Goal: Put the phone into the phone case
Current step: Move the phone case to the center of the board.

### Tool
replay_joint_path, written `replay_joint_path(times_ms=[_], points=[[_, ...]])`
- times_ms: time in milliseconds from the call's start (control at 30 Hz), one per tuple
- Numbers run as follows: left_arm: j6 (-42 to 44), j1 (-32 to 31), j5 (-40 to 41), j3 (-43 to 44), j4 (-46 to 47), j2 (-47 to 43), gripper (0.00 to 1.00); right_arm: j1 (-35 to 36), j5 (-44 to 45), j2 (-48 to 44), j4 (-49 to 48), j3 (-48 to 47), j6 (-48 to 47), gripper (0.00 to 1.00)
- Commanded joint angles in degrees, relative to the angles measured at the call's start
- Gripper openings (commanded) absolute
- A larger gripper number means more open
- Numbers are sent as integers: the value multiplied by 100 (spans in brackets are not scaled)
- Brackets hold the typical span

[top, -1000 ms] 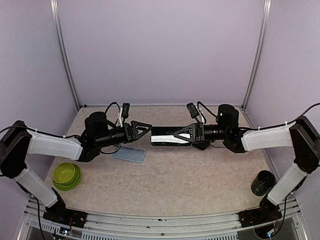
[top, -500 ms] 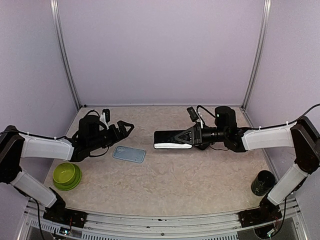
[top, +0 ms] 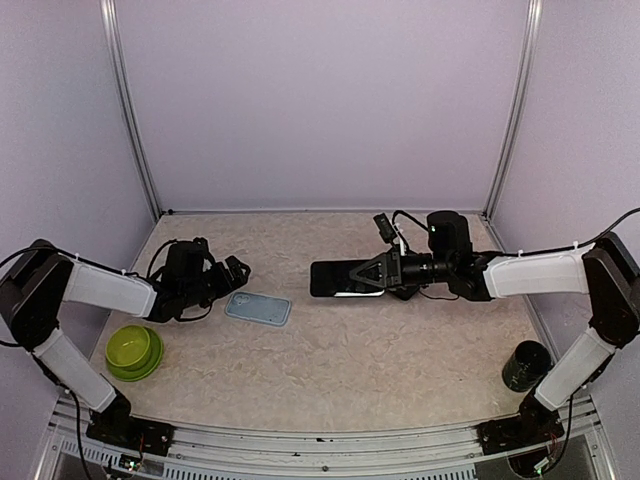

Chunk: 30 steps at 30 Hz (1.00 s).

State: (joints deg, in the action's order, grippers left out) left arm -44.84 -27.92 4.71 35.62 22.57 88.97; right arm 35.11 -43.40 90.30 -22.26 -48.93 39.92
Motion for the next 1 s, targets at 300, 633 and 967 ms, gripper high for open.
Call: replay_joint_path(times_ms=[300, 633, 967], points=[[-183, 103, -246, 194, 65, 715, 99, 13, 307, -159, 248, -300, -178, 0], [-206, -125, -648, 221, 383, 1006, 99, 13, 537, -80, 470, -352, -121, 0], [-399, -699, -701, 244, 515, 1139, 99, 13, 993, 117, 918, -494, 31, 0]])
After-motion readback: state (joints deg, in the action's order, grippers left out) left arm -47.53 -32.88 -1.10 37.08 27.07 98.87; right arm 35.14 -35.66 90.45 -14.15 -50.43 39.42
